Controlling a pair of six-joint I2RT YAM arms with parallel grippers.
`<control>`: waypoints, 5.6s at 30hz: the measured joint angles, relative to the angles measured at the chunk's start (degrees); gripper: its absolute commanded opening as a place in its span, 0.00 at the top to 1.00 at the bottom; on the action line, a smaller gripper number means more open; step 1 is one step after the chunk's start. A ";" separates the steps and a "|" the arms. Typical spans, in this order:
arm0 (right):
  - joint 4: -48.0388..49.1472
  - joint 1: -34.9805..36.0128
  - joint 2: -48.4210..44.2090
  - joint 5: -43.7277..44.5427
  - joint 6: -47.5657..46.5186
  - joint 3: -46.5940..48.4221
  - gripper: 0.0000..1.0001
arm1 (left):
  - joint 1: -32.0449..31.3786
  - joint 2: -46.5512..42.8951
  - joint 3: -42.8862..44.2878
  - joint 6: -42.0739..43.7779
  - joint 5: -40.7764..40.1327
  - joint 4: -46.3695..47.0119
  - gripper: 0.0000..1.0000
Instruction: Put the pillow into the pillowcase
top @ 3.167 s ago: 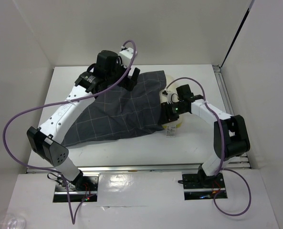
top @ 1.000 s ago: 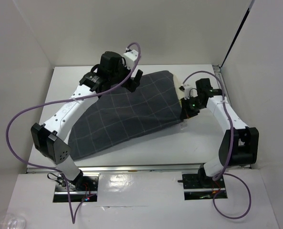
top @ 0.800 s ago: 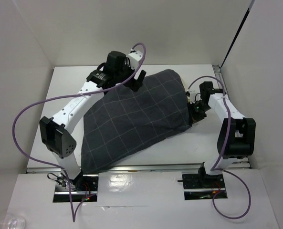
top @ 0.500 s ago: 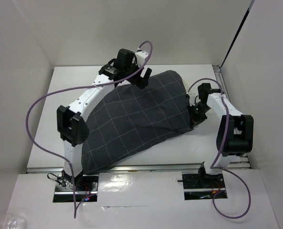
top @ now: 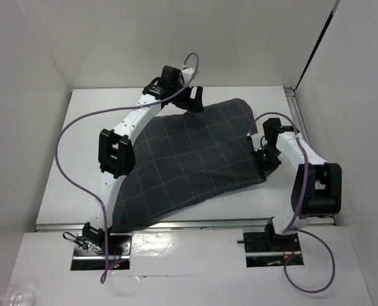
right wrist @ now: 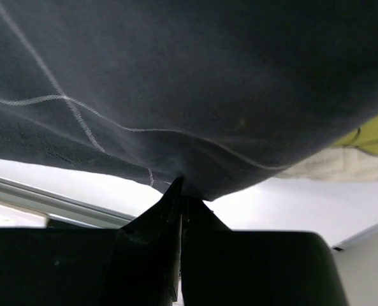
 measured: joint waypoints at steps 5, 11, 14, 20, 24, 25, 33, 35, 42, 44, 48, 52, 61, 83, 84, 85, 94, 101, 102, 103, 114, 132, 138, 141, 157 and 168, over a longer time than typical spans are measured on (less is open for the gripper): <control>-0.04 -0.50 -1.53 2.16 -1.36 0.02 1.00 | -0.83 2.19 0.50 0.48 -1.38 1.05 0.00; -0.11 -0.96 -0.92 2.51 -1.55 1.03 1.00 | -1.62 2.27 -6.82 2.08 -6.86 1.51 0.00; -0.02 -2.51 0.94 2.67 -1.60 3.08 1.00 | -1.60 2.27 -9.33 3.06 -8.79 1.51 0.00; 0.24 -5.70 5.88 2.82 -1.57 8.13 1.00 | -1.68 1.99 -9.42 5.07 -7.80 -1.18 0.98; 0.48 -6.01 9.14 2.97 -1.53 12.33 1.00 | -1.66 0.61 -10.62 8.59 -5.03 -4.09 1.00; 0.44 -6.01 9.92 3.08 -1.44 13.20 1.00 | -1.51 -0.48 -12.31 9.66 -4.33 -4.61 1.00; 0.42 -5.99 20.59 0.92 1.81 25.97 1.00 | -0.74 -13.27 -29.03 21.24 1.20 -12.66 1.00; 0.13 -5.79 23.37 -0.13 2.95 29.51 1.00 | -0.92 -15.17 -31.21 24.30 3.10 -15.34 1.00; -0.17 -1.53 28.74 -0.46 4.81 36.79 1.00 | -0.85 -16.35 -31.95 37.03 11.30 -25.49 0.93; -0.13 0.22 29.55 -0.61 4.92 38.07 1.00 | -0.83 -16.44 -31.65 41.24 13.09 -29.40 0.72; 0.13 3.13 30.34 -0.50 4.68 39.23 1.00 | -0.79 -20.85 -36.11 43.78 14.36 -31.10 0.48; 0.87 4.76 30.38 -0.13 4.22 39.71 1.00 | 0.13 -30.99 -43.78 38.51 10.43 -24.76 0.14; 1.99 6.60 30.38 0.39 3.30 39.76 1.00 | 4.42 -30.32 -34.03 24.59 -4.74 -6.19 0.07; 2.99 7.52 29.90 0.31 3.15 39.28 1.00 | 8.46 -10.56 -20.28 15.10 -8.87 -6.12 0.51; 2.99 7.52 29.90 0.31 3.15 39.28 1.00 | 8.74 -10.51 -20.24 15.06 -8.70 -6.14 0.57; 2.99 7.52 29.90 0.31 3.15 39.28 1.00 | 9.03 -10.36 -20.02 14.88 -8.46 -6.25 0.60; 2.99 7.54 29.90 0.31 3.15 39.28 1.00 | 10.51 -7.17 -17.55 15.17 -6.25 -7.34 0.29; 2.97 7.54 29.90 0.11 3.15 39.28 1.00 | 10.64 -7.06 -17.59 14.60 -5.79 -7.08 0.21; 2.97 7.54 29.90 0.09 3.15 39.28 1.00 | 10.93 -7.06 -17.62 13.99 -5.79 -7.08 0.24; 2.97 7.54 29.90 0.00 3.15 39.28 1.00 | 11.04 -7.06 -17.62 13.64 -5.60 -7.04 0.27; 2.93 7.54 29.90 -0.15 3.15 39.28 1.00 | 14.08 -3.39 -16.20 10.36 -2.49 -7.06 0.39; 2.78 8.28 29.90 0.24 3.15 39.47 1.00 | 14.69 -2.47 -16.20 9.60 4.81 -7.89 0.85; 2.75 8.39 29.90 0.37 3.15 39.47 1.00 | 15.28 -2.49 -16.48 9.77 3.93 -7.61 0.42; 2.75 8.52 29.90 0.37 3.15 39.47 1.00 | 15.80 -2.49 -16.83 9.49 3.17 -7.56 0.41; 2.25 9.31 30.03 1.05 3.13 39.95 1.00 | 17.81 4.02 -15.61 8.83 15.45 -6.84 0.46; 0.90 9.77 30.45 1.33 3.06 41.38 1.00 | 19.32 6.12 -16.63 5.97 25.29 -4.76 1.00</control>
